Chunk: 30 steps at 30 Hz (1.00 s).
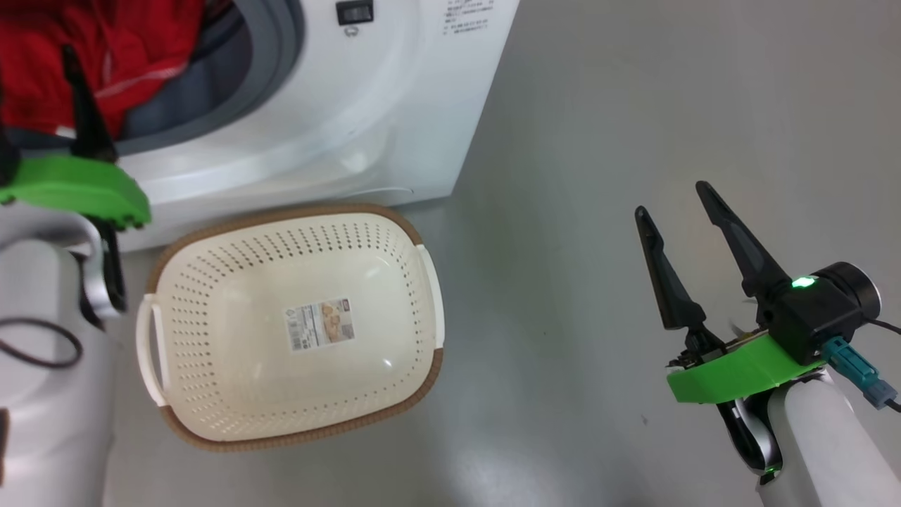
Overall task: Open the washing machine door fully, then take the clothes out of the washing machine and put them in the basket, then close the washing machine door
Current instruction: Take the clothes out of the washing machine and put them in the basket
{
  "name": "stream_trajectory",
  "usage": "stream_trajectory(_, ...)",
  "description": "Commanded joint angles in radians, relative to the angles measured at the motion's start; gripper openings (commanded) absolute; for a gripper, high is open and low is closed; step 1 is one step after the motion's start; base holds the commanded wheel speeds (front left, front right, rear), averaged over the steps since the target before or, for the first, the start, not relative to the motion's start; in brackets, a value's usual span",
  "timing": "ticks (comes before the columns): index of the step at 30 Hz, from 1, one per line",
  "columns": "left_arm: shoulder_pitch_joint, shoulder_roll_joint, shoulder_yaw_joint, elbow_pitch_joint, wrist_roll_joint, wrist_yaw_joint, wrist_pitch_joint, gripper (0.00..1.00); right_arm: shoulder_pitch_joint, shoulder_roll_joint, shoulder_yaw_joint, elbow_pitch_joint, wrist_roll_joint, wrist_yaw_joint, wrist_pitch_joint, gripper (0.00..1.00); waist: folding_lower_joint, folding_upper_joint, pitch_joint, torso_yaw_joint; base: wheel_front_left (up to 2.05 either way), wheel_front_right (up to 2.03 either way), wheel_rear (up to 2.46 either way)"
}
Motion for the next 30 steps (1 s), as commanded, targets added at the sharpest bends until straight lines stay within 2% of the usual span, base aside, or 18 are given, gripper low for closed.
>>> stream_trajectory(1, -0.050, 0.059, 0.019, 0.014, 0.024, 0.015, 0.013, 1.00, -0.019, -0.006, 0.027, -0.018, 0.013, 0.005, -0.006, 1.00, -0.0001, 0.0000, 0.035, -0.019, 0.00, 0.00, 0.00)
stream_trajectory(6, -0.128, 0.103, -0.009, 0.103, 0.074, 0.059, 0.074, 1.00, -0.033, -0.006, 0.038, -0.011, 0.017, 0.005, -0.006, 1.00, -0.0001, 0.0000, 0.062, -0.031, 0.00, 0.00, 0.00)
stream_trajectory(9, -0.170, 0.131, -0.021, 0.153, 0.092, 0.070, 0.130, 1.00, -0.037, -0.005, 0.043, -0.007, 0.018, 0.005, -0.006, 1.00, -0.0001, 0.0000, 0.073, -0.038, 0.00, 0.00, 0.00)
stream_trajectory(17, -0.229, 0.168, -0.058, 0.241, 0.124, 0.082, 0.295, 1.00, -0.045, 0.006, 0.061, 0.005, 0.020, 0.005, -0.006, 1.00, -0.0001, 0.0000, 0.084, -0.054, 0.00, 0.00, 0.00)
stream_trajectory(26, -0.251, 0.219, -0.081, 0.261, 0.133, 0.074, 0.461, 1.00, -0.054, 0.022, 0.083, 0.023, 0.030, 0.005, -0.006, 1.00, -0.0001, 0.0000, 0.101, -0.079, 0.00, 0.00, 0.00)
stream_trajectory(30, -0.248, 0.251, -0.091, 0.267, 0.140, 0.069, 0.492, 1.00, -0.061, 0.029, 0.092, 0.028, 0.035, 0.005, -0.006, 1.00, -0.0001, 0.0000, 0.112, -0.092, 0.00, 0.00, 0.00)
